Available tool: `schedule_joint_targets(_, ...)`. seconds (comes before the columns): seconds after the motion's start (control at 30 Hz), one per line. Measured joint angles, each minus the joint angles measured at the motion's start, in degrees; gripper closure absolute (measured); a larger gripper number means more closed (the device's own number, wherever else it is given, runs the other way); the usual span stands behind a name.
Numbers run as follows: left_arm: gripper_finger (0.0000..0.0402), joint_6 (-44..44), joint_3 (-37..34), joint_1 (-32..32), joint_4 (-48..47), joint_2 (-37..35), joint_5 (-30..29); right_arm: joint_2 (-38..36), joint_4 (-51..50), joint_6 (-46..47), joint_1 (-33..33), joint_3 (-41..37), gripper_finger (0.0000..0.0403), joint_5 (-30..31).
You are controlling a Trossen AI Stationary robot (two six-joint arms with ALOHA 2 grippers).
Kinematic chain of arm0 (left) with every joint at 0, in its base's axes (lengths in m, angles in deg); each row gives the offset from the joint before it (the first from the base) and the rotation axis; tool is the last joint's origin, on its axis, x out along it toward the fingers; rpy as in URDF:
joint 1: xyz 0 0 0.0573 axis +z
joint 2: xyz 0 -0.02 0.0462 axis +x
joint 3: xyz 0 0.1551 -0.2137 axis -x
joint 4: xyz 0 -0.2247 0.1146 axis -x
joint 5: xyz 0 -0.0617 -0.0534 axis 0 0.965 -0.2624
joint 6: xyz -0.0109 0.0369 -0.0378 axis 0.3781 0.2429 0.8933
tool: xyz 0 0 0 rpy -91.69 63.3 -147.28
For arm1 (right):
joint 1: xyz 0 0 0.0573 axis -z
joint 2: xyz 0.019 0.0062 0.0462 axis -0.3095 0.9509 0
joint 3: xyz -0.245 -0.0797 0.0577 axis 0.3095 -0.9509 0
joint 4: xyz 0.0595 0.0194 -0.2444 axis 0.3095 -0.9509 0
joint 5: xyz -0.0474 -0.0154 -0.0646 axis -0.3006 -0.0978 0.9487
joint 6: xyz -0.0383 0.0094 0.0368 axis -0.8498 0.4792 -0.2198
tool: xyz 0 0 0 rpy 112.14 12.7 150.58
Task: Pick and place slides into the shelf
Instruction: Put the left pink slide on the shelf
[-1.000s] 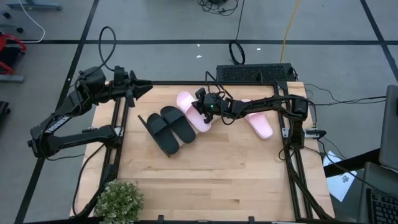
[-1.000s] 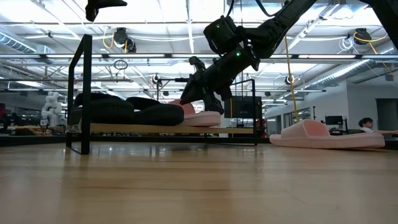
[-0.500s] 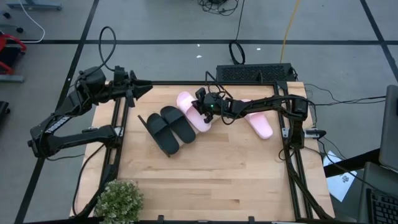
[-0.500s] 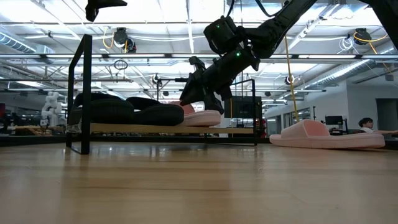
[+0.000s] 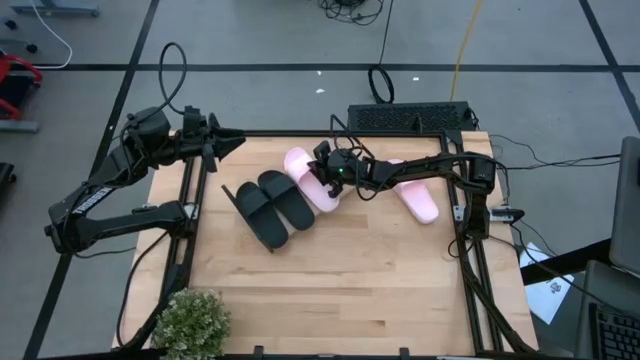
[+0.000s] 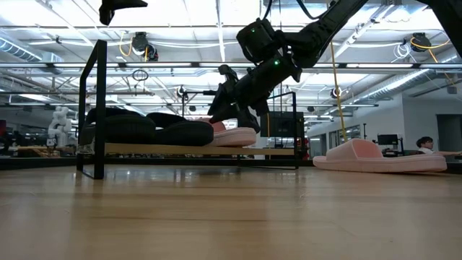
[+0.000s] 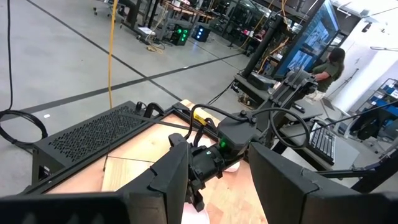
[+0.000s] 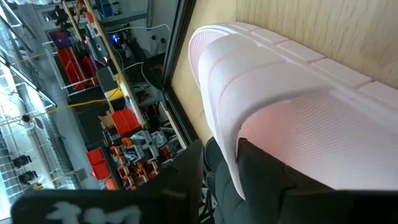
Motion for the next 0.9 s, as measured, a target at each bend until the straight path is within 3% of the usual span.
schedule_joint_targets(0.9,0.0236,-0.17,-0.02,0.02,-0.40,-0.02,0.00,0.00,1.30,-5.31,-0.02,-0.02,0.0312,-4.87)
